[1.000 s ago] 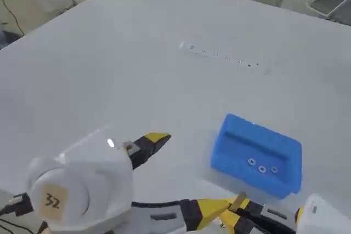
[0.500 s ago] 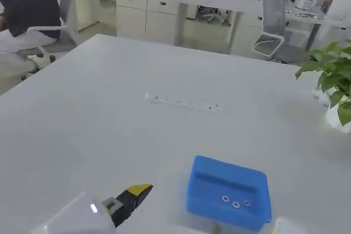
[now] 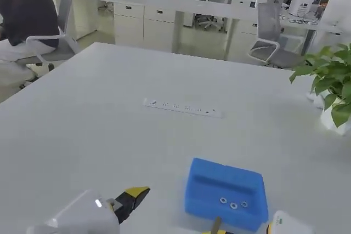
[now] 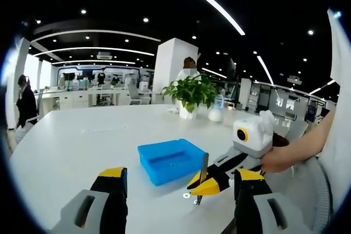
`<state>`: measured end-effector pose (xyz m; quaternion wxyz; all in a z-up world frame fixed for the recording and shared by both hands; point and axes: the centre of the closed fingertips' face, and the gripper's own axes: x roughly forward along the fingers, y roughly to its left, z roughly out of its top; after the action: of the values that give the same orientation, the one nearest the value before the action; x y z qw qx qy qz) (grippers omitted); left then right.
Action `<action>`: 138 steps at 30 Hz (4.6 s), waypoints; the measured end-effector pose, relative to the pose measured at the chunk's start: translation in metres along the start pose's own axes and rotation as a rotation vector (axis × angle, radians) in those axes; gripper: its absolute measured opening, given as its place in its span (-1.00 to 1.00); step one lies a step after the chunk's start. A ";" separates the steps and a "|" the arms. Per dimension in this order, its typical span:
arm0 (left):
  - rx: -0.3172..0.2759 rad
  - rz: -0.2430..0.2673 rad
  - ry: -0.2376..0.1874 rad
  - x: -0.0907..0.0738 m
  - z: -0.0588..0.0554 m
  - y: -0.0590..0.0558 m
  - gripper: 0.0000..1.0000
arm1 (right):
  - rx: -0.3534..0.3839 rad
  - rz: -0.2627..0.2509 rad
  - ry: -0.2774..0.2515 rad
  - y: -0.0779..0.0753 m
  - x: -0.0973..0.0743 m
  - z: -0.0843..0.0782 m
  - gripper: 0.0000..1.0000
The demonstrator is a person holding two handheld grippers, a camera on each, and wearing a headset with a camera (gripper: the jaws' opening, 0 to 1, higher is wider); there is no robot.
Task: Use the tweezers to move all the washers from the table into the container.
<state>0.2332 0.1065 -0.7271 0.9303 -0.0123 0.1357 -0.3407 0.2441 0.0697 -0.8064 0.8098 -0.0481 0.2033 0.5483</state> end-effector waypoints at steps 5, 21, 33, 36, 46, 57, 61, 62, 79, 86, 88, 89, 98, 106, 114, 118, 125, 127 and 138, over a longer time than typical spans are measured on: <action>-0.009 0.006 -0.011 -0.001 0.002 0.001 0.63 | 0.013 -0.007 -0.022 -0.001 -0.003 0.006 -0.93; 0.007 -0.010 0.005 0.001 0.000 -0.002 0.62 | 0.126 -0.112 -0.137 -0.038 -0.039 0.029 -0.93; 0.003 -0.015 -0.004 0.000 0.002 -0.003 0.59 | 0.053 -0.132 -0.136 -0.055 -0.050 0.063 -0.93; 0.004 -0.015 -0.009 0.000 0.002 -0.003 0.59 | 0.043 -0.140 -0.137 -0.065 -0.048 0.073 -0.93; 0.001 0.000 -0.021 -0.003 0.004 0.001 0.57 | 0.091 -0.174 -0.146 -0.106 -0.030 0.094 -0.93; 0.016 -0.004 -0.006 -0.003 0.002 -0.001 0.54 | 0.197 -0.205 -0.089 -0.131 0.005 0.075 -0.93; 0.011 0.000 -0.005 -0.003 0.001 0.001 0.54 | 0.198 -0.205 -0.053 -0.135 0.017 0.064 -0.93; 0.009 0.000 -0.005 -0.003 0.001 0.001 0.54 | 0.196 -0.200 -0.044 -0.134 0.019 0.062 -0.93; 0.008 -0.010 0.014 -0.002 -0.003 0.000 0.52 | 0.193 -0.198 0.007 -0.140 0.031 0.042 -0.93; 0.016 -0.018 0.030 0.000 -0.005 -0.002 0.51 | 0.188 -0.197 0.023 -0.137 0.031 0.034 -0.92; 0.018 -0.018 0.031 0.000 -0.005 -0.002 0.51 | 0.188 -0.197 0.026 -0.135 0.030 0.032 -0.92; 0.017 -0.018 0.032 0.000 -0.006 -0.002 0.51 | 0.187 -0.198 0.027 -0.135 0.030 0.032 -0.92; 0.023 -0.020 0.040 0.000 -0.007 -0.002 0.50 | 0.173 -0.206 0.037 -0.140 0.028 0.028 -0.91; 0.023 -0.018 0.035 0.000 -0.007 -0.002 0.50 | 0.164 -0.204 0.010 -0.133 0.019 0.038 -0.91; 0.035 -0.027 0.043 0.000 -0.008 -0.004 0.50 | 0.121 -0.157 -0.039 -0.108 0.010 0.057 -0.92; 0.034 -0.030 0.039 0.000 -0.007 -0.004 0.50 | 0.119 -0.139 -0.079 -0.098 0.005 0.068 -0.92; 0.037 -0.030 0.039 0.000 -0.007 -0.004 0.50 | 0.090 -0.101 -0.108 -0.076 -0.001 0.077 -0.92; 0.037 -0.033 0.041 0.001 -0.007 -0.005 0.50 | 0.081 -0.085 -0.104 -0.068 -0.002 0.077 -0.92; 0.050 -0.042 0.051 0.001 -0.008 -0.007 0.49 | 0.164 -0.034 -0.105 -0.046 -0.001 0.054 -0.92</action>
<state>0.2272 0.1009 -0.7346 0.9192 0.0168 0.1503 -0.3635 0.3002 0.0672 -0.7633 0.8298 0.0435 0.2040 0.5176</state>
